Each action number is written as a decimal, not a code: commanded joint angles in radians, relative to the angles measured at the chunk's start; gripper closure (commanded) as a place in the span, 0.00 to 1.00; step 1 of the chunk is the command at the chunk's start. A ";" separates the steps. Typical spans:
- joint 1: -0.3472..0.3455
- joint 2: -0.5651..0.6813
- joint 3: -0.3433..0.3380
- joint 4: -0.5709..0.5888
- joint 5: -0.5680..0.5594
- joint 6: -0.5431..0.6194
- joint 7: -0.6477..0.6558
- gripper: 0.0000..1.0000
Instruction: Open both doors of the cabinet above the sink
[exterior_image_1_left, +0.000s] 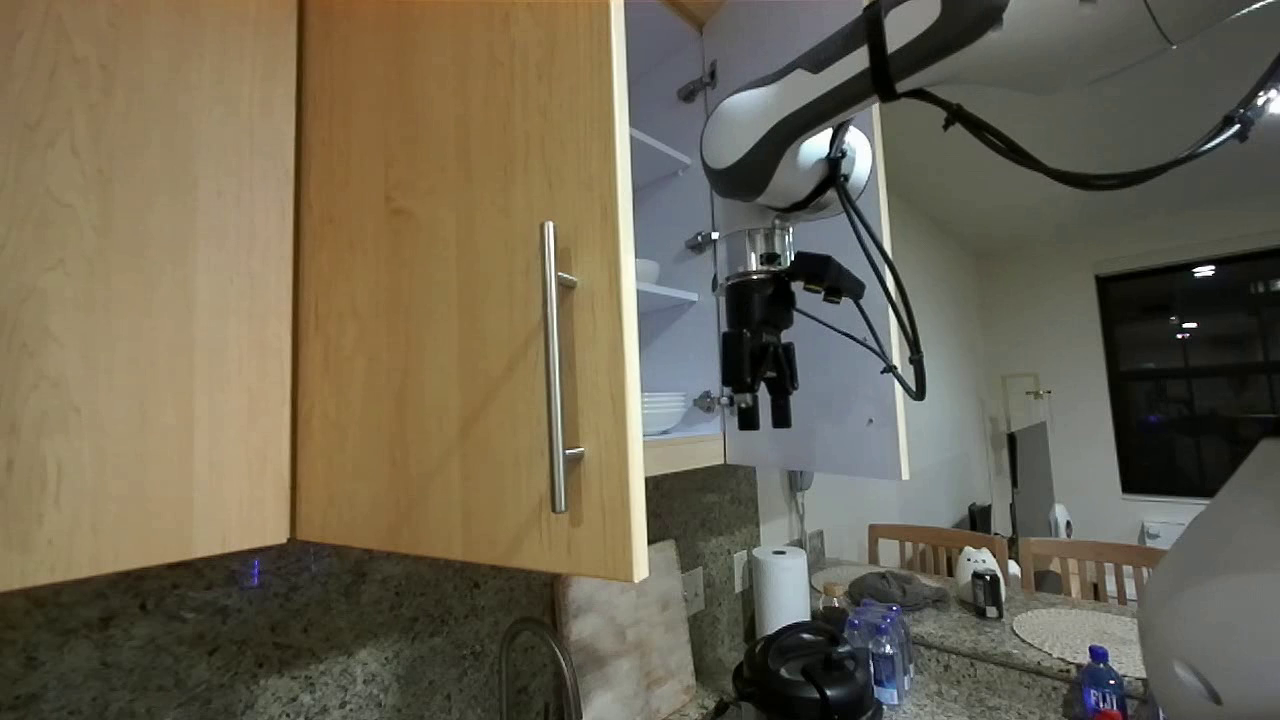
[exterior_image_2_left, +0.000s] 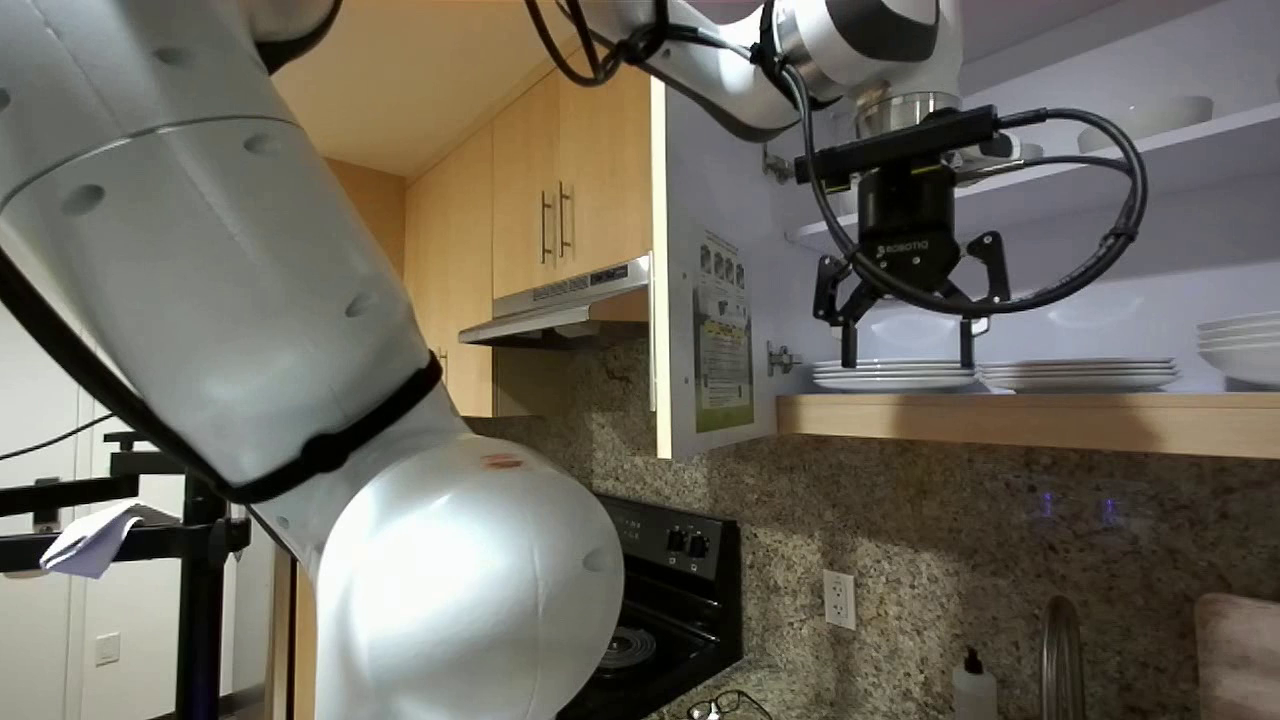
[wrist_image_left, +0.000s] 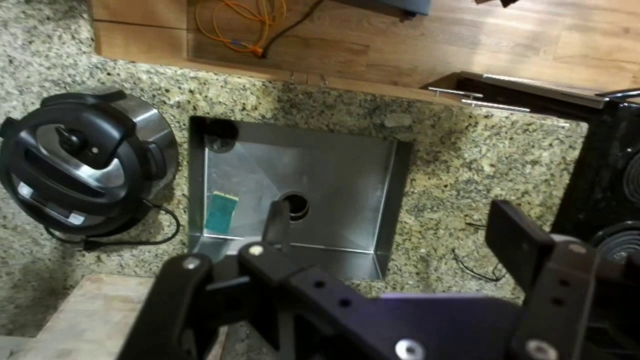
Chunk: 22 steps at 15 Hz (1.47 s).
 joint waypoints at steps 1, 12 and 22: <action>0.002 -0.031 0.033 -0.079 -0.096 0.039 0.044 0.00; 0.030 0.002 0.019 -0.245 -0.181 0.472 0.013 0.00; 0.032 0.051 0.009 -0.255 -0.148 0.574 0.009 0.00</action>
